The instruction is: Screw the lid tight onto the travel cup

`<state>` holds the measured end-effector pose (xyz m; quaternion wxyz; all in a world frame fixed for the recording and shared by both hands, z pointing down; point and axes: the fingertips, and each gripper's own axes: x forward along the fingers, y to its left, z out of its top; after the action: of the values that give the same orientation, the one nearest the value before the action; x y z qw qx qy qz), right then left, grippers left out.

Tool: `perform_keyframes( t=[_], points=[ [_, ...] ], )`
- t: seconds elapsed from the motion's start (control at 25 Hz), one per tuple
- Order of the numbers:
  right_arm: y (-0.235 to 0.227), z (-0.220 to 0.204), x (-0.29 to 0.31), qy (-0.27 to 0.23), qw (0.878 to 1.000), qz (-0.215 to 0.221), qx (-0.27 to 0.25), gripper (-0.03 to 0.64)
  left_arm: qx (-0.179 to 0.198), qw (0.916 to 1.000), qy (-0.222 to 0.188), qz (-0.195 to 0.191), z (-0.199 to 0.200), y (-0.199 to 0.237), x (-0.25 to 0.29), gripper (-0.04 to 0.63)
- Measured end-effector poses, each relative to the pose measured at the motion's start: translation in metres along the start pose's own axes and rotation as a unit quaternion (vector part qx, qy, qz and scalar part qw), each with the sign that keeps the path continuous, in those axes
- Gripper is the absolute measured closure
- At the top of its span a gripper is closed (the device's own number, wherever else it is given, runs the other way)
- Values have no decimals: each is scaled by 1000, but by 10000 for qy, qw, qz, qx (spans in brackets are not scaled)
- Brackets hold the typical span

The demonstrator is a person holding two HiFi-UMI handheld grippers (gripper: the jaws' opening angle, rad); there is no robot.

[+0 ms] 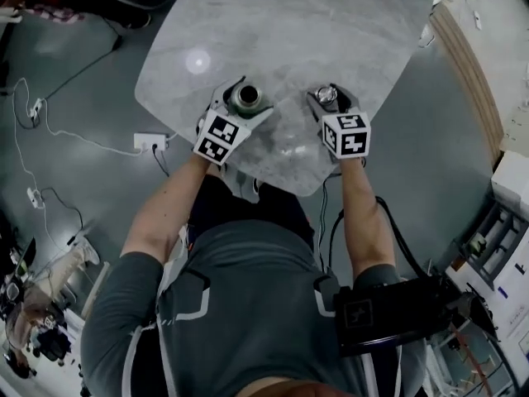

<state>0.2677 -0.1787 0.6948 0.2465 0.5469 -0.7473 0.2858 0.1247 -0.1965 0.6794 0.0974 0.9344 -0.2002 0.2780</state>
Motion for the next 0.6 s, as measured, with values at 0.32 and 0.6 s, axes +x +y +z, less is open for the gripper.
perform_keyframes(
  t=[0.32,0.6],
  points=[
    [40,37,-59,-345,9991,118,225,331,334,9977,-152,-562,57,-14,-61,190],
    [66,87,-112,-817,9966,-56,128,331,732,9908,-368,-1079,97,-23,-103,190]
  ],
)
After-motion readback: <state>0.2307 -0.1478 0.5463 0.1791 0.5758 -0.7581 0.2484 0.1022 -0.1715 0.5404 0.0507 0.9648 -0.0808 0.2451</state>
